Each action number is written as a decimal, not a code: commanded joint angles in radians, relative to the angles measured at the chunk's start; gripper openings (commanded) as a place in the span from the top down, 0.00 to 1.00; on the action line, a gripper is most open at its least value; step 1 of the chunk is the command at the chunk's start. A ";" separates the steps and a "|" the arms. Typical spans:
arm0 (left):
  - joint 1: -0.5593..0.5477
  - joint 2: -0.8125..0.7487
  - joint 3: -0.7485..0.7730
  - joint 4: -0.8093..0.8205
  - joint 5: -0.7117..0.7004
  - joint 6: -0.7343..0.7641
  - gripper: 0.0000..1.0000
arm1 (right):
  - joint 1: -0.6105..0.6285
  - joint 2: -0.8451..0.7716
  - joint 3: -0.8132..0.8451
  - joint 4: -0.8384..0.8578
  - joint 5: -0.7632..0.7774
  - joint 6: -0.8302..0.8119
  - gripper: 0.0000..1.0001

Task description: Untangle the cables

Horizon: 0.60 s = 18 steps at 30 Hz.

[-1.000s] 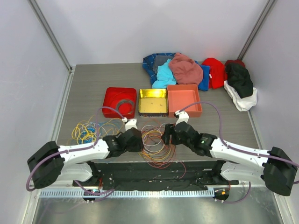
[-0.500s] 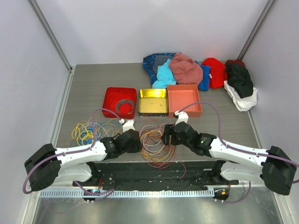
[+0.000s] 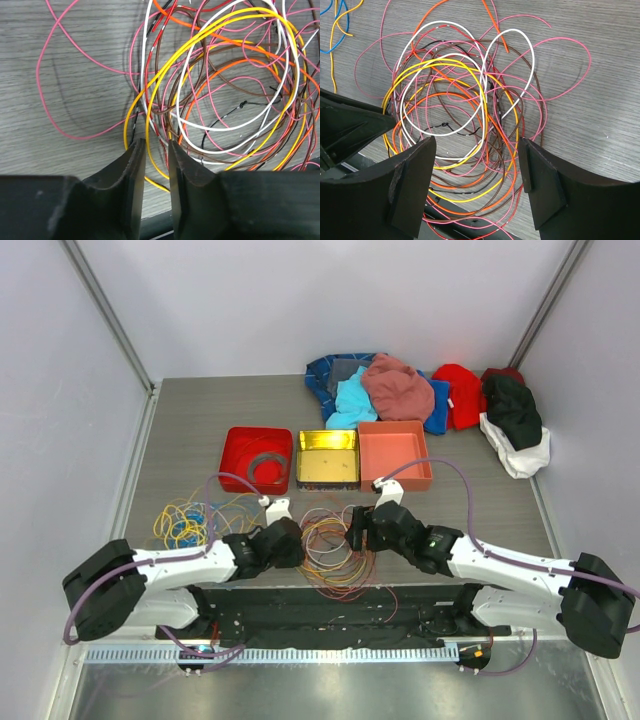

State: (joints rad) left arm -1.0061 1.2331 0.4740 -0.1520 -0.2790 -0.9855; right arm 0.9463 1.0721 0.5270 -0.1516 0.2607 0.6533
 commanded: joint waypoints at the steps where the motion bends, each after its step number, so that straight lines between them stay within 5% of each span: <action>1: -0.002 0.023 -0.002 0.043 -0.009 0.004 0.78 | 0.003 -0.031 -0.004 0.007 0.015 0.006 0.26; 5: -0.002 -0.012 0.003 0.008 -0.032 0.001 0.99 | 0.003 -0.032 -0.005 0.006 0.015 0.005 0.26; 10: -0.002 -0.182 0.047 -0.127 -0.074 0.027 1.00 | 0.005 -0.034 0.001 0.003 0.018 0.000 0.25; 18: -0.006 -0.419 0.379 -0.429 -0.213 0.214 1.00 | 0.005 -0.100 0.041 0.000 0.023 -0.026 0.22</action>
State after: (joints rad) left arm -1.0080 0.8711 0.6720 -0.4469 -0.3817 -0.8974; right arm 0.9463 1.0233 0.5220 -0.1635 0.2649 0.6491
